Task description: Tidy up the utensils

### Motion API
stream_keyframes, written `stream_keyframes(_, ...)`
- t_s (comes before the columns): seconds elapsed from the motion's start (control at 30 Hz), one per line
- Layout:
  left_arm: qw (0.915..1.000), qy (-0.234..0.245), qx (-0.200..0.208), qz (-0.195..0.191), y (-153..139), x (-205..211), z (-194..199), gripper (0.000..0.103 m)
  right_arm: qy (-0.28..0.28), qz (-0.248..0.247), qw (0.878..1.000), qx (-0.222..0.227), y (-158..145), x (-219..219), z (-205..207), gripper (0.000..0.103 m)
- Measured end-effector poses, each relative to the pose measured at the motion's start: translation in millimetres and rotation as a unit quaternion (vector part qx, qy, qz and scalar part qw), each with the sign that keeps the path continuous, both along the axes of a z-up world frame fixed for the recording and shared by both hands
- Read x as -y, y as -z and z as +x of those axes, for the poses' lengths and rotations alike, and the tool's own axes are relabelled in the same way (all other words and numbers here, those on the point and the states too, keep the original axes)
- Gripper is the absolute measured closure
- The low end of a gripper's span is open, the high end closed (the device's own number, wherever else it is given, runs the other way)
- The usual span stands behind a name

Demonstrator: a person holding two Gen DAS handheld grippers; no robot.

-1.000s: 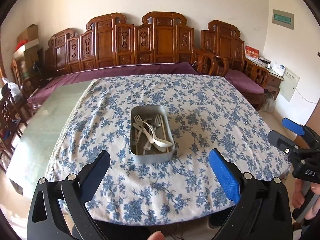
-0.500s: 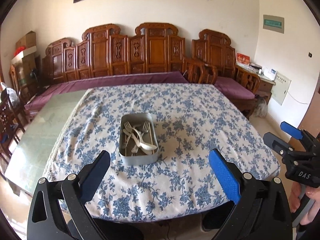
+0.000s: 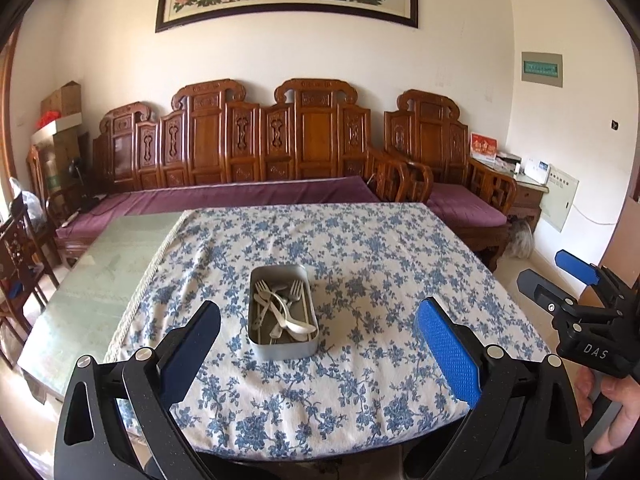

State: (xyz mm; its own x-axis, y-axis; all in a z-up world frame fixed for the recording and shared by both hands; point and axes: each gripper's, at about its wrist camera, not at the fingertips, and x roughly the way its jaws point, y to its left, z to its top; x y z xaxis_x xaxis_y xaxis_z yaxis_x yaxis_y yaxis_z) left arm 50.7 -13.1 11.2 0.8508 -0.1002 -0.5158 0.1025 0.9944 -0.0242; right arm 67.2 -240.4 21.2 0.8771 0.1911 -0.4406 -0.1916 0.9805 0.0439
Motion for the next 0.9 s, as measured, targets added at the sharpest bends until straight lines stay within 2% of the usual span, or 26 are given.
stream_keyframes(0.43,0.9981,-0.016,0.059,-0.002,-39,-7,-21,0.008,0.012,0.005,0.998,0.064,-45,5,-20,0.003)
stream_keyframes(0.63,0.9965,-0.026,0.080,-0.002,-50,-11,-31,0.008,0.018,0.010,0.997,0.078,-51,9,-26,0.003)
stream_keyframes(0.9,0.9965,-0.028,0.078,-0.003,-50,-14,-31,0.008,0.021,0.009,0.997,0.077,-50,8,-26,0.003)
